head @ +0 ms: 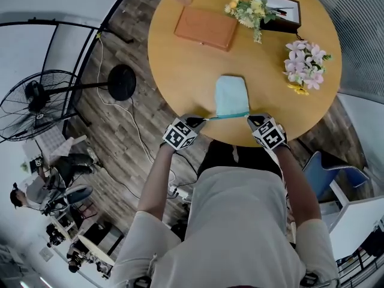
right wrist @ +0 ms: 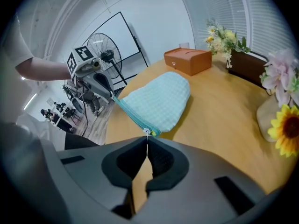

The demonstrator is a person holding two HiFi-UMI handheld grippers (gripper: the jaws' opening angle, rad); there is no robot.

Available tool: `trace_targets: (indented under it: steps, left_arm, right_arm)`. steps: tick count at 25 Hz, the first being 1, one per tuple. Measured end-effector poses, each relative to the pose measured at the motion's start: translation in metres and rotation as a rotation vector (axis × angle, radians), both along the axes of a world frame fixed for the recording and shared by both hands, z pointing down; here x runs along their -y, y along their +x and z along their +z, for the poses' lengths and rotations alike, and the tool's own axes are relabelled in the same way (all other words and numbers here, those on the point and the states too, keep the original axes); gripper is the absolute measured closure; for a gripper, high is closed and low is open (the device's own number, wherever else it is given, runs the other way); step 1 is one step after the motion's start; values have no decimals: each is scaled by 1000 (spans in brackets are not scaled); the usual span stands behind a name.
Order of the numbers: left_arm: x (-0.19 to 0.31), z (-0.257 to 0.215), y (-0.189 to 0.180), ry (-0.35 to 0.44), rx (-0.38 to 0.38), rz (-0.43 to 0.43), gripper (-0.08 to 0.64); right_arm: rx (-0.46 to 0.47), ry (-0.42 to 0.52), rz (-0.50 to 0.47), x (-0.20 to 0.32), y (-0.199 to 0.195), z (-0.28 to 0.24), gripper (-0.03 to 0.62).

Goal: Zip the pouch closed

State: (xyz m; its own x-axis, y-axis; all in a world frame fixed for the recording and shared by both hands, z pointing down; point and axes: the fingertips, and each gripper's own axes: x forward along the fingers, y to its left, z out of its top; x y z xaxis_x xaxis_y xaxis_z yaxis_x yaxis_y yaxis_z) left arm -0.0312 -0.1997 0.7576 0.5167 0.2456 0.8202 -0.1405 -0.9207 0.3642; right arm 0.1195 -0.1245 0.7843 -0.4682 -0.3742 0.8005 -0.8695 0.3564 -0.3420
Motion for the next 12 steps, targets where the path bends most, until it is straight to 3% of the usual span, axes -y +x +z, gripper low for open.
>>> trace_targets:
  steps: [8,12]
  left_arm:
    - [-10,18,-9,23,43,-102,538]
    - [-14,12,-13,37,35,-147,538]
  right_arm:
    - [-14,-27,15,-11,10,26,580]
    - [-14,-29,-6,-14,11,28,509]
